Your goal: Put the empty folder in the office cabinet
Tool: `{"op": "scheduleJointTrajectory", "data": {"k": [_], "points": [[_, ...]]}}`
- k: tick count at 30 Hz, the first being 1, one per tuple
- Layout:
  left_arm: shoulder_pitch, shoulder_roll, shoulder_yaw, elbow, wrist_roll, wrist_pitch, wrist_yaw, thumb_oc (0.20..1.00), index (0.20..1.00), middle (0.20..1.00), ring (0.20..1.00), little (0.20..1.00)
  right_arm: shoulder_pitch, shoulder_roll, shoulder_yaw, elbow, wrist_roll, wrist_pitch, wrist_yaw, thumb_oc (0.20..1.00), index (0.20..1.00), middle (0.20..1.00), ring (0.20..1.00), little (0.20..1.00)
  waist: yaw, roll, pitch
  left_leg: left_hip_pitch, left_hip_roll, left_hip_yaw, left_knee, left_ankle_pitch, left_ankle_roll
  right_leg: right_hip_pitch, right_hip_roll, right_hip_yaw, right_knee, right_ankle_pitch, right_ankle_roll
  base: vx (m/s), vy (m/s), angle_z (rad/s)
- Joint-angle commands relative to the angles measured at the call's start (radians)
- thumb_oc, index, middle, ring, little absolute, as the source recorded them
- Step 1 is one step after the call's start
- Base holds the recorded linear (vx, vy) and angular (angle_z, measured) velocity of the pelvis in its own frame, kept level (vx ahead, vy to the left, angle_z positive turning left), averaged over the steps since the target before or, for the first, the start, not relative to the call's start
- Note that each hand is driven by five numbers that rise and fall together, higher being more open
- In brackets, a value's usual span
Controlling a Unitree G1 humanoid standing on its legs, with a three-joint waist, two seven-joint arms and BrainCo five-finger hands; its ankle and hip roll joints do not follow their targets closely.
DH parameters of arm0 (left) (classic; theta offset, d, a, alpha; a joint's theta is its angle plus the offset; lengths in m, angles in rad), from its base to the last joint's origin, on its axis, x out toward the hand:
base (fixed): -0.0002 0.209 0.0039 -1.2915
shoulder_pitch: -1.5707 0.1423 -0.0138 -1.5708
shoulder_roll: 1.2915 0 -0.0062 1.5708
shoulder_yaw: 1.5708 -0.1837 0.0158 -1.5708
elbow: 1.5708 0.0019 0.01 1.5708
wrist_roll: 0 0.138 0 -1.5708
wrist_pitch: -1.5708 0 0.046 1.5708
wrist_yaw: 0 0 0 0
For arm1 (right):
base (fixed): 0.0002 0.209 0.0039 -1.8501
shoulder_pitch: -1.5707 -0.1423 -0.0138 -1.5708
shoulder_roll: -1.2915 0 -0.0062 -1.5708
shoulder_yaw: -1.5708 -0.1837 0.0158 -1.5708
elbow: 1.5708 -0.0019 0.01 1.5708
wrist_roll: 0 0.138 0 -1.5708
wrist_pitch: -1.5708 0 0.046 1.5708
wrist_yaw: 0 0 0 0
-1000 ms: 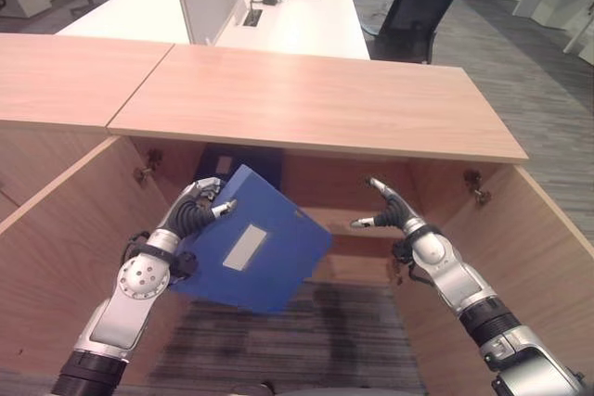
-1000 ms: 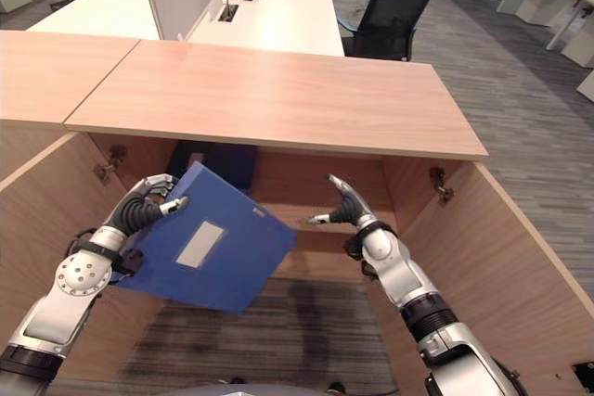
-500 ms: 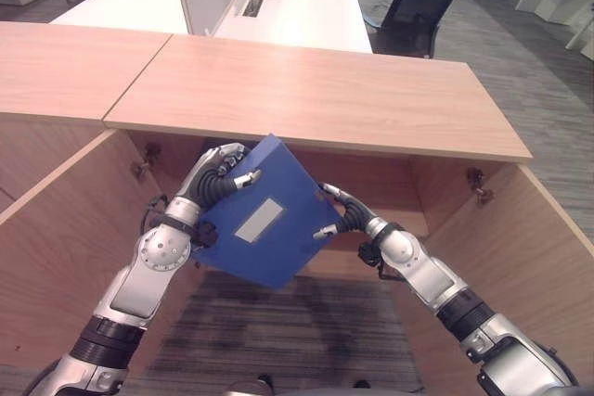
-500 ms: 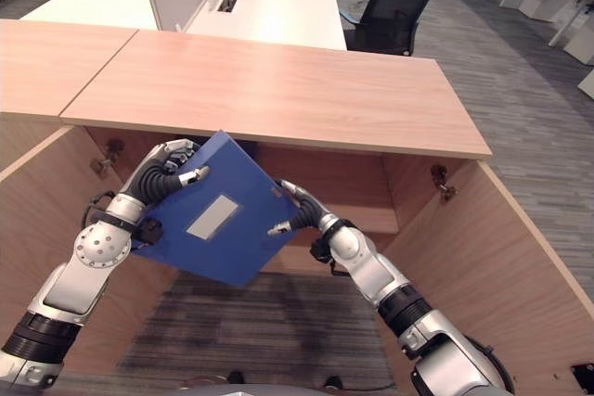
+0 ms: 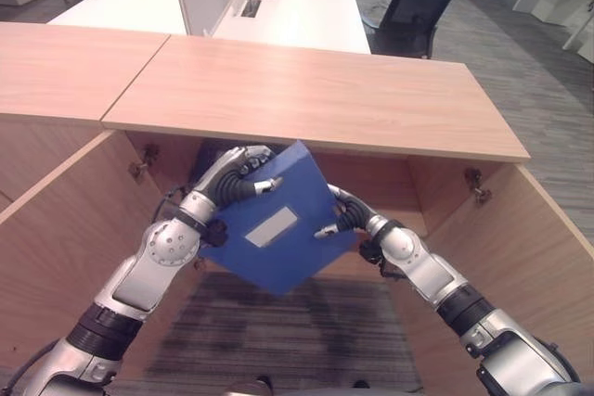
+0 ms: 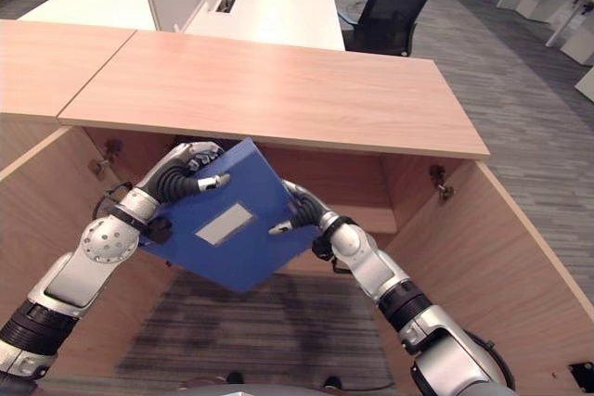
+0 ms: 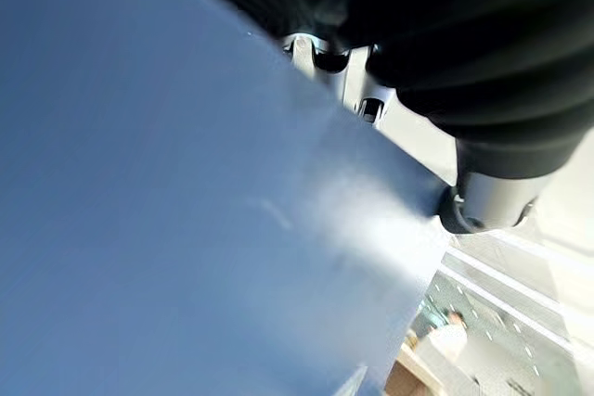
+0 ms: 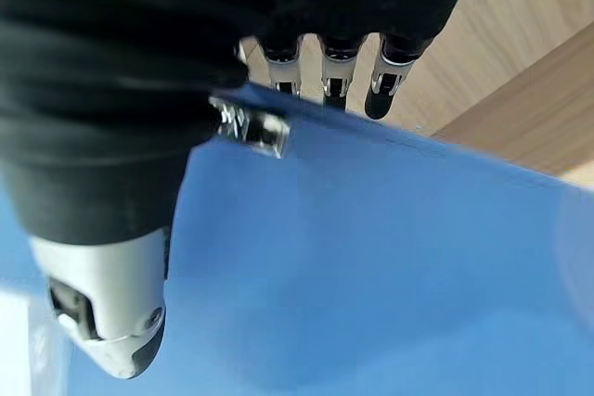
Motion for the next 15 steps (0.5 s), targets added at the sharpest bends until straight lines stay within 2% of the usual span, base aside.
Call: {"op": "scheduleJointTrajectory", "data": {"k": [1,8,13,14,15], "points": [[-0.112,0.009,-0.07,-0.076,-0.086,-0.087,0.014,0.2,0.2,0.2,0.2,0.2,-0.161,0.076,0.065,0.067,0.067,-0.051,-0.025,1.0,1.0,1.0,1.0,1.0,0.026,-0.026,-0.059,-0.022,-0.062,-0.088,0.002,-0.104,0.044,-0.037,-0.123,-0.077,0.025,0.146,0.091,0.0,0.0,0.0],[-0.105,0.054,-0.037,-0.167,-0.128,-0.105,0.006,0.2,0.2,0.2,0.2,0.2,-0.171,0.073,0.068,0.054,0.098,-0.051,-0.011,1.0,1.0,1.0,1.0,1.0,0.036,-0.029,-0.059,-0.022,-0.063,-0.092,0.002,-0.104,0.043,-0.037,-0.121,-0.077,0.024,0.148,0.091,0.0,-0.003,0.02],[-0.16,0.049,-0.054,-0.195,-0.15,-0.117,-0.004,0.2,0.2,0.2,0.2,0.2,-0.174,0.104,0.133,0.064,0.156,-0.053,0.073,1.0,1.0,1.0,1.0,1.0,0.042,-0.031,-0.059,-0.021,-0.063,-0.094,0.002,-0.103,0.04,-0.036,-0.121,-0.08,0.024,0.145,0.091,0.0,0.0,0.0],[-0.18,0.047,-0.058,-0.209,-0.151,-0.125,-0.007,0.2,0.2,0.2,0.2,0.2,-0.172,0.116,0.153,0.066,0.187,-0.052,0.101,0.931,0.931,0.931,0.931,0.931,0.044,-0.032,-0.06,-0.021,-0.062,-0.094,0.002,-0.103,0.039,-0.035,-0.121,-0.083,0.023,0.144,0.091,0.0,0.0,0.0],[-0.194,0.044,-0.06,-0.218,-0.151,-0.128,-0.007,0.2,0.2,0.2,0.2,0.2,-0.17,0.127,0.169,0.062,0.228,-0.049,0.133,0.561,0.561,0.561,0.561,0.561,0.046,-0.034,-0.06,-0.022,-0.062,-0.095,0.002,-0.102,0.038,-0.034,-0.121,-0.084,0.022,0.144,0.091,0.0,0.0,0.0]]}}
